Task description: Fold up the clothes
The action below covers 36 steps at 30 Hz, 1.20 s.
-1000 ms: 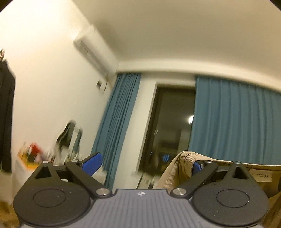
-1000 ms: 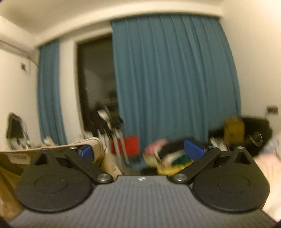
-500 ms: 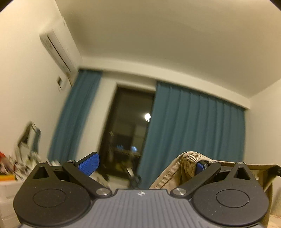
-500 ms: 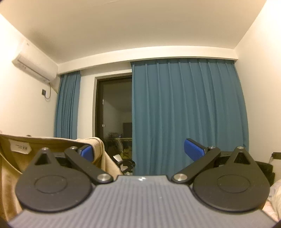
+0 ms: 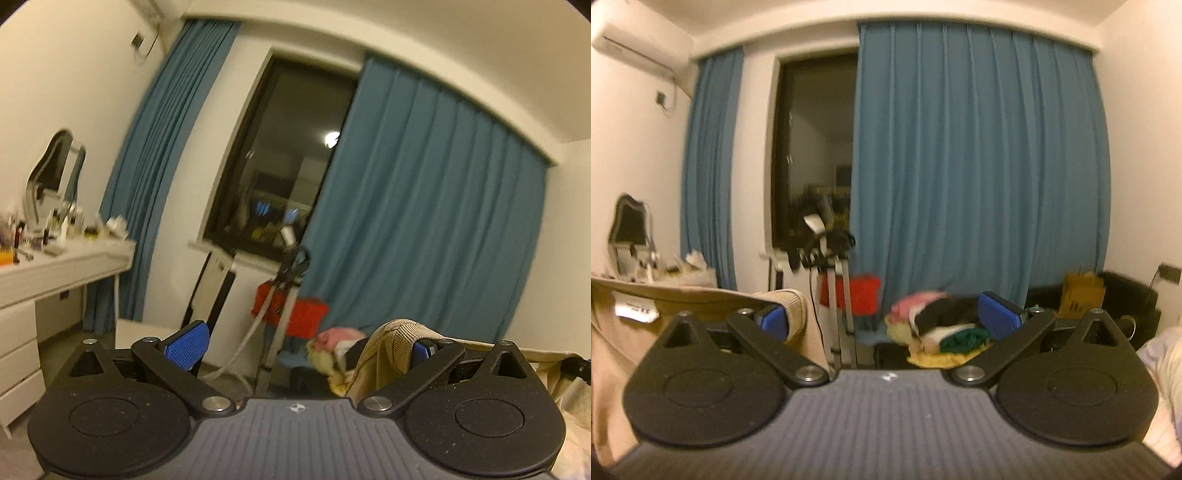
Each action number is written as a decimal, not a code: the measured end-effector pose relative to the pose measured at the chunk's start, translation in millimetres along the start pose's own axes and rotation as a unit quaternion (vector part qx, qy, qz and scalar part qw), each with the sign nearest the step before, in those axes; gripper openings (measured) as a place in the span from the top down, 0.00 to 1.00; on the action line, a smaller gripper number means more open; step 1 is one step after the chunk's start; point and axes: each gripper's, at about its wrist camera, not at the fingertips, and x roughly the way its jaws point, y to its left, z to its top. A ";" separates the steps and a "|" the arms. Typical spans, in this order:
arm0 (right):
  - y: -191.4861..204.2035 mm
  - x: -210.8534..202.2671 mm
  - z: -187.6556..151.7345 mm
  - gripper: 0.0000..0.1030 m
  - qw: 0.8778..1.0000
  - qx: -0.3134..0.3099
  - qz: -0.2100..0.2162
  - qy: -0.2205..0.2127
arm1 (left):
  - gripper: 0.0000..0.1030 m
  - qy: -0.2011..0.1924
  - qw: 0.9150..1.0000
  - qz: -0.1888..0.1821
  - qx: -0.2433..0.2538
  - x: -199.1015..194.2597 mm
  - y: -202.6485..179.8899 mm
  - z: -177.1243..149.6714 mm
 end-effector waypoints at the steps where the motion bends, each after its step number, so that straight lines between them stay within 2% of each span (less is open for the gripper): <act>1: 2.0 24.2 -3.5 0.00 1.000 0.007 -0.003 0.008 | 0.00 0.004 1.000 0.009 -0.002 22.1 1.4 -3.8; 5: 10.6 126.2 -18.8 0.00 0.998 0.038 -0.019 0.038 | 0.00 0.017 0.999 0.038 -0.001 115.6 8.8 -23.2; 8: 18.5 204.3 -44.3 0.00 0.996 0.049 -0.040 0.055 | 0.00 0.034 0.998 0.060 0.009 201.3 14.9 -42.3; 10: 22.5 257.9 -69.4 0.00 0.995 0.044 -0.053 0.074 | 0.00 0.067 0.995 0.069 0.013 270.1 26.9 -68.7; 13: 18.5 336.0 -125.5 0.00 0.991 0.048 -0.058 0.115 | 0.00 0.112 0.990 0.080 0.021 366.0 42.2 -112.9; 16: 11.0 395.7 -183.2 0.00 0.983 0.065 -0.054 0.166 | 0.01 0.162 0.983 0.080 0.017 435.3 63.8 -171.3; 19: 5.3 441.5 -234.1 0.00 0.969 0.061 -0.039 0.238 | 0.04 0.233 0.969 0.078 0.020 488.0 83.8 -223.5; 22: 12.4 474.9 -266.6 0.00 0.950 0.012 -0.016 0.310 | 0.04 0.305 0.949 0.063 0.041 517.4 95.8 -255.5; 24: 20.6 491.1 -282.0 0.00 0.934 -0.020 0.009 0.356 | 0.04 0.353 0.933 0.055 0.049 530.7 102.6 -271.9; 25: 22.6 496.1 -285.1 0.00 0.927 -0.016 0.028 0.373 | 0.04 0.377 0.923 0.051 0.051 534.0 105.3 -277.5; 27: 27.0 499.5 -285.2 0.00 0.918 -0.003 0.062 0.391 | 0.03 0.408 0.911 0.041 0.053 534.9 110.8 -282.3; 29: 34.2 495.6 -280.0 0.00 0.916 -0.004 0.079 0.394 | 0.02 0.421 0.905 0.039 0.055 527.8 112.7 -280.8; 32: 43.0 475.9 -265.5 0.00 0.923 -0.005 0.089 0.374 | 0.01 0.394 0.916 0.042 0.060 495.6 108.1 -264.1; 36: 54.9 426.6 -238.8 0.00 0.940 -0.002 0.102 0.326 | 0.00 0.338 0.938 0.035 0.062 433.4 88.0 -238.8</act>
